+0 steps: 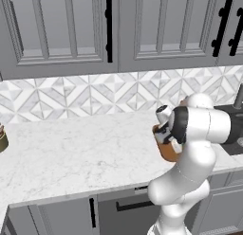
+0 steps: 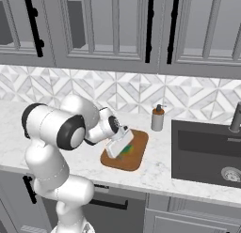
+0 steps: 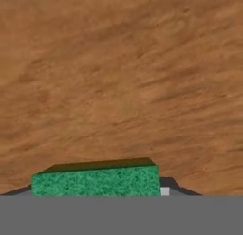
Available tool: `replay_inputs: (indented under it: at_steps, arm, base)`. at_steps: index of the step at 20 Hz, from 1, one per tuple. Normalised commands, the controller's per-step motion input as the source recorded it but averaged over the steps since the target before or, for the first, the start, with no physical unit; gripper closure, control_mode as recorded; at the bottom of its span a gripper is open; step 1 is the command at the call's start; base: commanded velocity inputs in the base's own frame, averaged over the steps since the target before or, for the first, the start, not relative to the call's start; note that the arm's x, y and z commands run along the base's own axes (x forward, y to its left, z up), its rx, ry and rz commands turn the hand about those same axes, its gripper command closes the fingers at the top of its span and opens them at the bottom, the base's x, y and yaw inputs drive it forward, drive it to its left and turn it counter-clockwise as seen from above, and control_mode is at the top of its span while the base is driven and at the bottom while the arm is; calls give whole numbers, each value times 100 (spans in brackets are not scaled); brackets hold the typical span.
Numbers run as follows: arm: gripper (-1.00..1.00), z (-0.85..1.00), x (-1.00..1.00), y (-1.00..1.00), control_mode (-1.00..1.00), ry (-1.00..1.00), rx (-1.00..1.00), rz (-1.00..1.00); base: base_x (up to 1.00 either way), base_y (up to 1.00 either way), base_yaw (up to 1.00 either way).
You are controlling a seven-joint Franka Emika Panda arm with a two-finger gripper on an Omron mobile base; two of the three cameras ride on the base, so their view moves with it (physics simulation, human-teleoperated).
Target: Pick up the sponge from the counter and clean the cutting board by briefly scrubbing or pressing down on the cutting board. Once finished, release the sponge.
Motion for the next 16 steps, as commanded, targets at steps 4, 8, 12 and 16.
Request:
replay_inputs:
  at_steps: [4,8,12,16]
  arm:
    - [100,-70,3,98,-100,-7,-2,-12]
    - [100,-73,13,99,-100,-6,-3,-12]
    - [100,-64,16,100,-100,-7,-3,-12]
    - [100,-40,5,91,-100,-12,-2,-10]
  base:
    - [0,0,0]
    - [0,0,0]
    - [0,0,0]
    - [0,0,0]
